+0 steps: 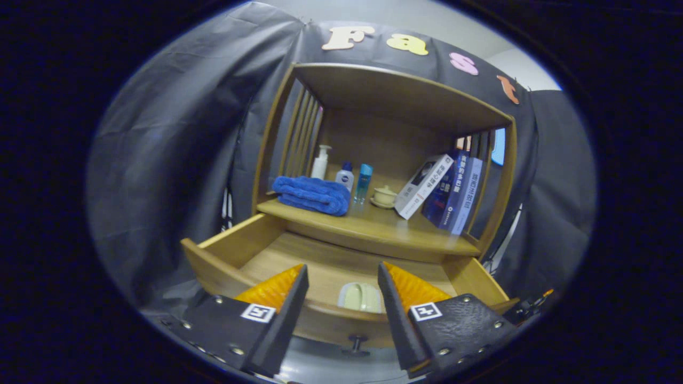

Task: Pull open the drawer, take out the items inside it, and place them on the countertop above the cabinet.

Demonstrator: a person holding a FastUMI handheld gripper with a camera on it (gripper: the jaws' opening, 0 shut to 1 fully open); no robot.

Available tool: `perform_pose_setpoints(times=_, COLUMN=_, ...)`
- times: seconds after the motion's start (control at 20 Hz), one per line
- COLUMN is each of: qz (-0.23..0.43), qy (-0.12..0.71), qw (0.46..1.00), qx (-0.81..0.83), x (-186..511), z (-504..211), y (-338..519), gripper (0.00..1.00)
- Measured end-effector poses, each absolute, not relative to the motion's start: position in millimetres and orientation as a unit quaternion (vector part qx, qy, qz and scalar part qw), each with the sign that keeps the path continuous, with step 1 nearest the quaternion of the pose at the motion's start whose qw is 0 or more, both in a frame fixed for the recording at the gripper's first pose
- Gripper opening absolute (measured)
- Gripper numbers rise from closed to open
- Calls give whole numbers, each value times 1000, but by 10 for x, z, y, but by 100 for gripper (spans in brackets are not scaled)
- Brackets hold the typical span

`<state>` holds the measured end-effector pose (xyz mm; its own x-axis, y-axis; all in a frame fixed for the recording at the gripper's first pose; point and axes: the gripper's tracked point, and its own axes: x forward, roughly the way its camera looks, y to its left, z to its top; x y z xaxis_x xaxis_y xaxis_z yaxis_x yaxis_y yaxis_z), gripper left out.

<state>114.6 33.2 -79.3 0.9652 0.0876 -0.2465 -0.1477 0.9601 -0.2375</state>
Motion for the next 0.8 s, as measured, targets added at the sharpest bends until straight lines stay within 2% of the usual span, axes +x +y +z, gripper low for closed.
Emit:
perform_pose_setpoints(times=0.15, qz=43, qy=185, qw=974, qx=-121, x=1495, z=-960, y=155, gripper=89)
perform_pose_setpoints(times=0.35, qz=38, qy=295, qw=952, qx=-77, x=1693, z=-1350, y=-17, gripper=88)
perform_pose_setpoints(times=0.55, qz=37, qy=368, qw=927, qx=-62, x=1771, z=-1660, y=-93, gripper=68)
perform_pose_setpoints(times=0.7, qz=57, qy=412, qw=908, qx=-49, x=1752, z=-1915, y=-25, gripper=68)
perform_pose_setpoints(times=0.8, qz=50, qy=434, qw=900, qx=-13, x=1720, z=-2049, y=-3, gripper=36)
